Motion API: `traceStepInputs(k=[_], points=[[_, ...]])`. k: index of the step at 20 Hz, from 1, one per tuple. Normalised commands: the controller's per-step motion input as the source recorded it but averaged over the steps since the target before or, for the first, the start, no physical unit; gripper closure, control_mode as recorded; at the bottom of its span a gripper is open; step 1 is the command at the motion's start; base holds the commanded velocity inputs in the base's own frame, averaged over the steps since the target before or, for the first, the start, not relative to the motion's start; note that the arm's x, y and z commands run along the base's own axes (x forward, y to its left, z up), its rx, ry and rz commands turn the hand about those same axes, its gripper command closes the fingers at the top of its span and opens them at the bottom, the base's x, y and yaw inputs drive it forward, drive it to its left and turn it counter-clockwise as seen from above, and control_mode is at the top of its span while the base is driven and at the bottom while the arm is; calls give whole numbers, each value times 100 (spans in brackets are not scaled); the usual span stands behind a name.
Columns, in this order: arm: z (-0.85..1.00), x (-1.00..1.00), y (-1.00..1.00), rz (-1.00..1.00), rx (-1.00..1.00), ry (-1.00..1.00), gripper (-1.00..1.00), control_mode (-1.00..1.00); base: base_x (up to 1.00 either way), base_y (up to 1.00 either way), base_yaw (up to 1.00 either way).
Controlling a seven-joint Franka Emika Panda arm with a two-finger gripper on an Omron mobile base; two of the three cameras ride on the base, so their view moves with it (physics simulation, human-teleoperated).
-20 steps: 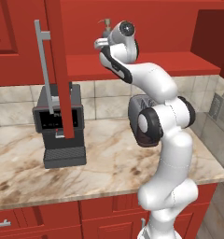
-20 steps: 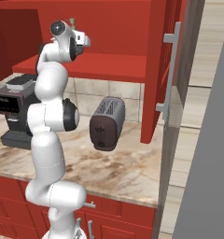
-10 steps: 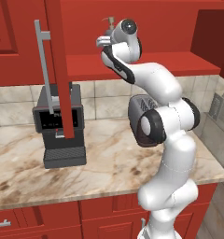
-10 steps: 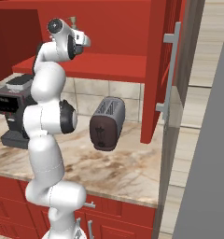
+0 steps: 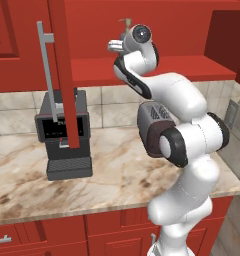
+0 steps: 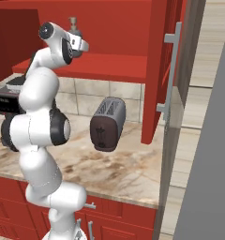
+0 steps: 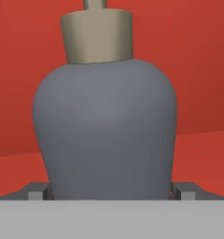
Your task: Locate and retrieve the soap dispenser and soap dispenser from the cabinet. Place them next to the sink.
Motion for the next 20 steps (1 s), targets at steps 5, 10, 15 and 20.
traceStepInputs(k=[5, 10, 15, 20], points=[[3, -43, 0, -6, 0, 3, 100, -100, 0, 0, 0], [20, -65, 0, -5, 0, 6, 100, -100, 0, 0, 0], [25, -72, -3, -6, 1, 2, 100, -100, 0, 0, 0], [0, -79, -25, 0, 2, 0, 100, -100, 0, 0, 0]])
